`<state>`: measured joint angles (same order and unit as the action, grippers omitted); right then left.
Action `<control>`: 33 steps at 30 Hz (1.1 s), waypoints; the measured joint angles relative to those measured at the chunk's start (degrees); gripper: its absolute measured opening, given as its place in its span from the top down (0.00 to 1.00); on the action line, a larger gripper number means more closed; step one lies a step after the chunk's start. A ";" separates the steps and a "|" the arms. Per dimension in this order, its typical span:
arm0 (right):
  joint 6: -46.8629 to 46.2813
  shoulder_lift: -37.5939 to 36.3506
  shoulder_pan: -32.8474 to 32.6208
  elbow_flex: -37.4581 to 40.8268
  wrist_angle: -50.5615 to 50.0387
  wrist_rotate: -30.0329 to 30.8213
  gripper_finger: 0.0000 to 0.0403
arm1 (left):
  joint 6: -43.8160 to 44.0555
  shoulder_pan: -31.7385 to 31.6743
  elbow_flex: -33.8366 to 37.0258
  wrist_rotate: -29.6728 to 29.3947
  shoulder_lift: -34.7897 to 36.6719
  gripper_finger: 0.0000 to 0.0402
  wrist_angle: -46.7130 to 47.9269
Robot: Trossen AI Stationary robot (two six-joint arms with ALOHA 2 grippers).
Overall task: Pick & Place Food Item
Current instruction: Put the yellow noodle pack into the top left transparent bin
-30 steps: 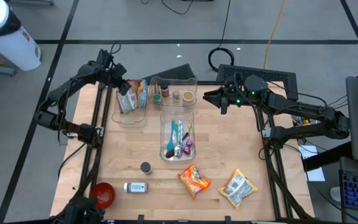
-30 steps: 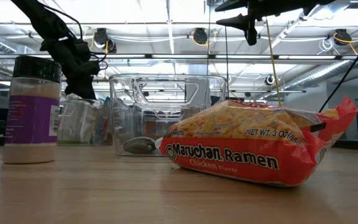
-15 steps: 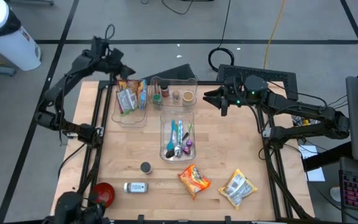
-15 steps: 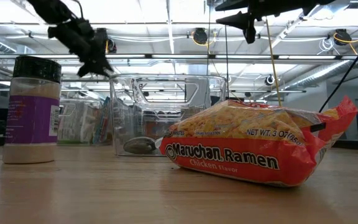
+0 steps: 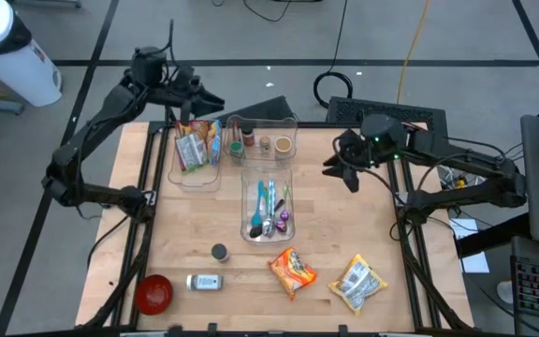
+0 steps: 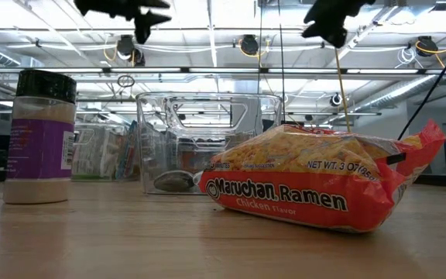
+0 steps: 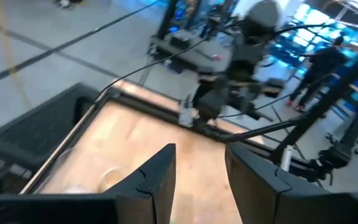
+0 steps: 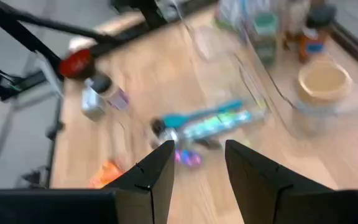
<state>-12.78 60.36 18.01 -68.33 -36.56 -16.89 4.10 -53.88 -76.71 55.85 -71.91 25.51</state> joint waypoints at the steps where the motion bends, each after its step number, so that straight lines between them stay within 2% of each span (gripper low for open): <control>1: -0.16 0.00 -0.42 -0.72 -2.33 0.73 0.67 | 1.09 1.73 0.00 -0.61 0.48 0.64 -1.33; 8: -8.11 -0.48 -6.75 -3.31 -16.22 1.85 0.67 | 6.55 14.66 0.11 -5.49 3.50 0.64 -6.68; 13: -15.29 -0.52 -16.72 -3.31 -25.06 5.54 0.67 | 6.97 24.84 0.11 -10.50 3.83 0.64 -6.49; 20: -29.54 -0.51 -31.85 -3.27 -27.10 13.58 0.67 | 6.19 37.77 0.11 -19.90 2.96 0.64 -6.64; 26: -42.61 -0.46 -41.50 3.09 -19.91 18.36 0.67 | 6.14 45.46 0.13 -26.73 2.49 0.64 -6.83; 33: -50.38 0.10 -46.52 17.18 6.15 18.34 0.67 | 6.60 51.91 0.15 -28.00 1.63 0.64 -5.88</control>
<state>-63.15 60.46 -28.50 -51.15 -30.41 1.45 10.70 -1.97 -76.55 27.85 -70.28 19.63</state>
